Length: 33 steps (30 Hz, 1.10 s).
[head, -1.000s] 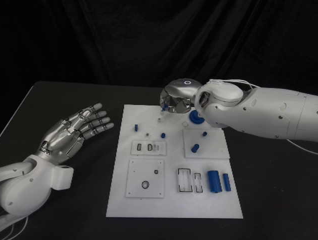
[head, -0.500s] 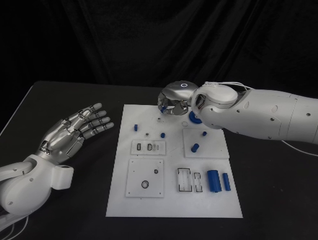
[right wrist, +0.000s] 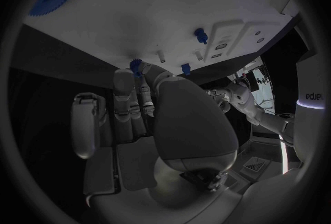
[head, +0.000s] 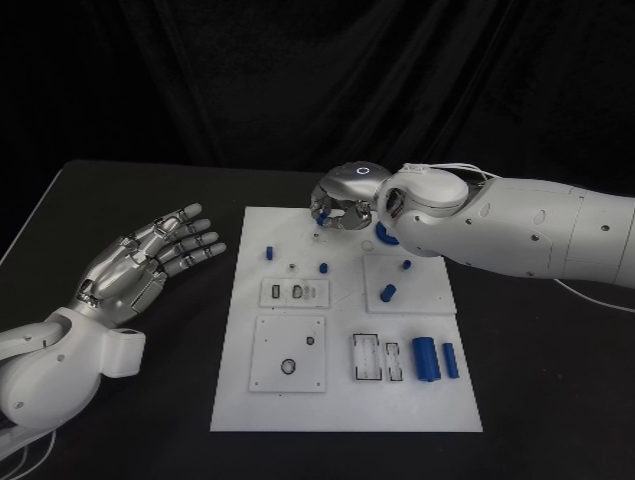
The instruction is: Assemble the parts on the task board
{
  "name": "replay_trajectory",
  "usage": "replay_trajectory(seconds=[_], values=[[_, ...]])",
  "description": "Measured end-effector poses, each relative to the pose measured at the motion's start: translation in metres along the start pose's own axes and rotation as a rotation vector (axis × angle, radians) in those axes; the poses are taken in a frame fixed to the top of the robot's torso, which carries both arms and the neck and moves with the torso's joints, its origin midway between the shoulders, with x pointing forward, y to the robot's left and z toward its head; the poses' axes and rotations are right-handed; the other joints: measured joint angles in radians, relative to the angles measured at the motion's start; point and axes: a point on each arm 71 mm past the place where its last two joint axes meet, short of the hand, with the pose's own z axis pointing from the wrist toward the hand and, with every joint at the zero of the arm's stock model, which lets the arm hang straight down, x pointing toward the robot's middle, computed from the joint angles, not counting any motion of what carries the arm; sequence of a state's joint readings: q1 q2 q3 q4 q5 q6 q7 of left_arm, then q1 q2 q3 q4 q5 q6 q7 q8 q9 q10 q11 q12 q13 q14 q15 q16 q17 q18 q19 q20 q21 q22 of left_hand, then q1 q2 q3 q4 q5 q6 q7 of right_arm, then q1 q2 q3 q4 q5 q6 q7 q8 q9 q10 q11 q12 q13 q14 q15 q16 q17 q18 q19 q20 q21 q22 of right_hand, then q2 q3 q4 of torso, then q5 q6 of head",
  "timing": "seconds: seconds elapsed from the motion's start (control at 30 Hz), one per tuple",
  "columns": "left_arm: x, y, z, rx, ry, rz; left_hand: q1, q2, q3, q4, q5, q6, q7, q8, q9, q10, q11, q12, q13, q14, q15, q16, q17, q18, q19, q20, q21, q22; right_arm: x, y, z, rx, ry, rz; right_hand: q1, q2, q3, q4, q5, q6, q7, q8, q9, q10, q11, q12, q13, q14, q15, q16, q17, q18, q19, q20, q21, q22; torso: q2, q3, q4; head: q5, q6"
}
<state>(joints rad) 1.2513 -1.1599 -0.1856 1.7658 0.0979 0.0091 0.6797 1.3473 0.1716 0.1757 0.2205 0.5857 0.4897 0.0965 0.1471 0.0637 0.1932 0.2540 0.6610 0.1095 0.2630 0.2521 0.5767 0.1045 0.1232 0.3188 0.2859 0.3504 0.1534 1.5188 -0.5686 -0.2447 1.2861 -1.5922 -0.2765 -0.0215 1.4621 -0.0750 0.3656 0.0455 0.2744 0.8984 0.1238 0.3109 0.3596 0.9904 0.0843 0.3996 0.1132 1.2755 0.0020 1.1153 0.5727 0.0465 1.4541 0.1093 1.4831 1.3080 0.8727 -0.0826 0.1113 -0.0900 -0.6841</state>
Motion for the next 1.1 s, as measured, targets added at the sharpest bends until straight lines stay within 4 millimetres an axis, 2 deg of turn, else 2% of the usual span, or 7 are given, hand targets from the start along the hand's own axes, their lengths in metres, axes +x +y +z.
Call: replay_trajectory(seconds=[0.27, 0.37, 0.5, 0.53, 0.77, 0.9, 1.1], values=[[0.0, 0.0, 0.0, 0.0, 0.0, -0.003, 0.0, 0.0, 0.0, 0.0, 0.0, 0.0, 0.0, 0.0, 0.0, 0.0, 0.0, 0.0, 0.0, 0.0, 0.0, 0.0, 0.0, 0.0, 0.0, 0.0, 0.0, 0.0, 0.007, 0.0, 0.001, 0.011, 0.028, 0.002, -0.01, -0.01, 0.003, 0.003, -0.005, -0.056, -0.001, -0.06, -0.015, -0.076, 0.021, -0.037, 0.0, -0.03, 0.018, -0.02, -0.029, 0.0, -0.034, 0.016, -0.029, 0.0, 0.0, 0.0, 0.0001, 0.0, -0.001], [0.0, 0.0, 0.0, 0.0, 0.0, -0.004, 0.0, 0.0, 0.0, 0.0, 0.0, 0.004, 0.004, 0.0, 0.0, 0.0, 0.0, 0.0, 0.0, 0.0, 0.0, 0.0, 0.0, -0.017, 0.0, 0.0, 0.0, 0.0, 0.009, 0.0, 0.002, 0.018, 0.04, 0.002, -0.016, -0.016, 0.006, 0.006, -0.013, -0.098, -0.006, -0.099, -0.032, -0.141, 0.035, -0.064, -0.003, -0.05, 0.018, -0.031, -0.047, 0.0, -0.053, 0.019, -0.045, 0.0, 0.0, 0.0, 0.0, 0.0, -0.001], [0.0, 0.0, 0.0, -0.001, 0.0, -0.006, 0.0, 0.0, 0.0, 0.0, 0.0, 0.004, 0.004, 0.0, 0.0, 0.0, 0.0, 0.0, 0.0, 0.0, 0.0, 0.0, 0.0, -0.016, 0.0, 0.0, 0.0, 0.0, 0.011, -0.001, 0.002, 0.026, 0.05, 0.002, -0.019, -0.019, -0.008, 0.006, -0.037, -0.189, -0.037, -0.17, -0.07, -0.262, 0.043, -0.108, -0.014, -0.071, 0.013, -0.043, -0.07, 0.003, -0.077, 0.016, -0.07, 0.0, 0.0, -0.0003, 0.0, 0.0, -0.001], [0.0, 0.0, 0.0, -0.001, 0.0, -0.007, 0.0, 0.0, 0.0, 0.0, 0.0, 0.004, 0.004, 0.0, 0.0, 0.0, 0.0, 0.0, 0.0, 0.0, 0.0, 0.0, 0.0, -0.017, 0.0, 0.0, 0.0, 0.0, 0.011, -0.001, 0.002, 0.027, 0.051, 0.002, -0.019, -0.019, -0.015, 0.005, -0.044, -0.198, -0.041, -0.179, -0.076, -0.284, 0.043, -0.111, -0.015, -0.079, 0.014, -0.047, -0.075, 0.017, -0.085, 0.016, -0.078, 0.0, 0.0, -0.0003, 0.0, -0.001, -0.001], [-0.001, 0.001, 0.0, -0.001, -0.003, -0.007, 0.0, 0.0, 0.003, -0.003, 0.0, 0.004, 0.004, 0.0, 0.0, 0.0, 0.0, 0.0, 0.0, 0.0, 0.0, 0.0, -0.001, -0.016, 0.0, 0.0, 0.0, 0.0, 0.01, -0.004, 0.001, 0.033, 0.043, 0.003, -0.019, -0.019, -0.023, 0.004, -0.048, -0.204, -0.047, -0.186, -0.086, -0.315, 0.045, -0.112, -0.014, -0.085, 0.015, -0.05, -0.086, 0.017, -0.091, 0.016, -0.087, 0.0, -0.001, -0.0002, 0.0001, -0.001, -0.002], [-0.002, 0.0, -0.001, -0.001, -0.006, -0.007, 0.0, 0.0, 0.003, -0.003, 0.0, 0.004, 0.004, 0.0, 0.0, 0.0, 0.0, 0.0, 0.0, 0.0, 0.0, 0.0, -0.001, -0.016, 0.0, 0.0, 0.0, 0.0, 0.008, -0.01, -0.005, 0.041, 0.02, 0.004, -0.019, -0.019, -0.033, 0.003, -0.048, -0.203, -0.047, -0.186, -0.091, -0.313, 0.042, -0.093, -0.005, -0.088, 0.012, -0.05, -0.086, 0.016, -0.091, 0.016, -0.09, 0.0, -0.001, -0.0002, 0.0001, -0.001, 0.004], [-0.004, 0.001, -0.002, -0.003, -0.01, -0.007, 0.0, 0.0, 0.003, -0.003, 0.0, 0.004, 0.004, 0.0, 0.0, 0.0, 0.0, 0.0, 0.0, 0.004, 0.004, 0.0, -0.001, -0.016, 0.0, 0.0, 0.0, 0.0, -0.016, -0.022, -0.021, 0.052, -0.04, -0.008, -0.012, -0.012, -0.039, 0.003, -0.048, -0.155, -0.028, -0.181, -0.097, -0.267, 0.034, -0.03, 0.021, -0.11, 0.008, -0.07, -0.114, 0.016, -0.109, 0.012, -0.113, -0.012, -0.001, -0.0001, 0.0007, -0.001, 0.01]])
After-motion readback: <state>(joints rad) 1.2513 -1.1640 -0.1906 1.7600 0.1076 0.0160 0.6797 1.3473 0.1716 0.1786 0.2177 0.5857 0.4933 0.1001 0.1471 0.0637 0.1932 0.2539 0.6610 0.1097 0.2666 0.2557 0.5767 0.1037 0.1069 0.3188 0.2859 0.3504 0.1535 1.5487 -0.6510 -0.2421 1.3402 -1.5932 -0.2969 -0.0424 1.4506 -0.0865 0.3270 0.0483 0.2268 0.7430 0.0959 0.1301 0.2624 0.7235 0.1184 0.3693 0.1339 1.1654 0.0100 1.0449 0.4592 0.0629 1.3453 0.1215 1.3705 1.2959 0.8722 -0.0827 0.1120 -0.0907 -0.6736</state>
